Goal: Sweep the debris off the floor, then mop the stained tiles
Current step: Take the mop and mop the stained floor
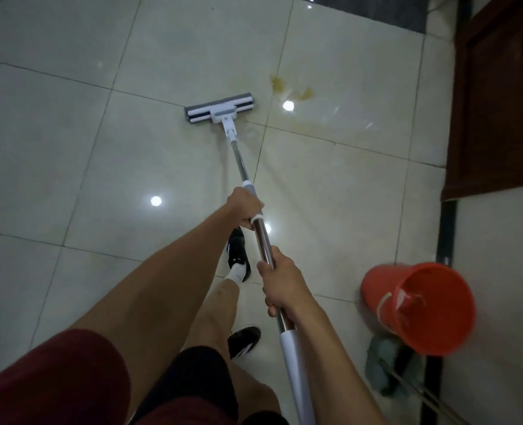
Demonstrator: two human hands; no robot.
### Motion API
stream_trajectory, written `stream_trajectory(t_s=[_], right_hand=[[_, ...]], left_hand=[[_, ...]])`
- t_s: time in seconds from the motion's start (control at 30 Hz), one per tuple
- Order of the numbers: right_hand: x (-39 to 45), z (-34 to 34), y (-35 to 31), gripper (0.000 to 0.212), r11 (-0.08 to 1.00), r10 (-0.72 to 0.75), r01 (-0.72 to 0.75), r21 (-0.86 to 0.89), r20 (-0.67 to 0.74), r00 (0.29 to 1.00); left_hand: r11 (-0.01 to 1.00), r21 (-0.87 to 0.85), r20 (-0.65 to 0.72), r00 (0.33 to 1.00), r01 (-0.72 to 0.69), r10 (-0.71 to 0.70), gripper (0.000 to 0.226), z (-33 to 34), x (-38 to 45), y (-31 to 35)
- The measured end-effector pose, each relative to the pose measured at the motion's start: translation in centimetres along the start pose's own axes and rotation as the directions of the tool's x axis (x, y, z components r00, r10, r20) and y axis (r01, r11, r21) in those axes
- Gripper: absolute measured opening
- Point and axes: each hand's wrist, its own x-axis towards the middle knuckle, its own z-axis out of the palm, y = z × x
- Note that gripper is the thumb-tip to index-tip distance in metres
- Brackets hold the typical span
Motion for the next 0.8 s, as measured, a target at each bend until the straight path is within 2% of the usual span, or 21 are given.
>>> stream_trajectory(t_s=[0.17,0.37,0.57,0.67,0.8], right_hand=[[-5.1,0.5,6.8,0.017,0.989,0.047,-0.040,0.142,-0.043,0.998],[-8.3,0.9,10.6,0.028,0.984,0.014,0.007,0.179,-0.113,0.994],[-6.8,1.1,9.6,0.029,0.975,-0.032,0.075,0.209,-0.200,0.979],[-5.4,0.8,8.2,0.032,0.958,0.020,0.035,0.284,-0.187,0.982],[-2.4,-0.2,5.0,0.031,0.948,0.036,0.023,0.319,-0.178,0.983]], left_hand=[[0.987,0.154,0.095,0.995,-0.054,0.040,0.020,5.7,-5.2,-2.8],[0.961,0.261,0.124,0.990,-0.095,0.064,0.016,9.3,-9.0,-3.6],[0.967,0.237,0.085,0.994,-0.091,0.072,0.020,8.7,-7.8,-2.7],[0.974,0.208,0.066,0.994,-0.094,0.082,0.015,8.0,-6.1,-1.8],[0.978,0.193,0.049,0.996,-0.079,0.071,0.021,6.8,-2.9,0.9]])
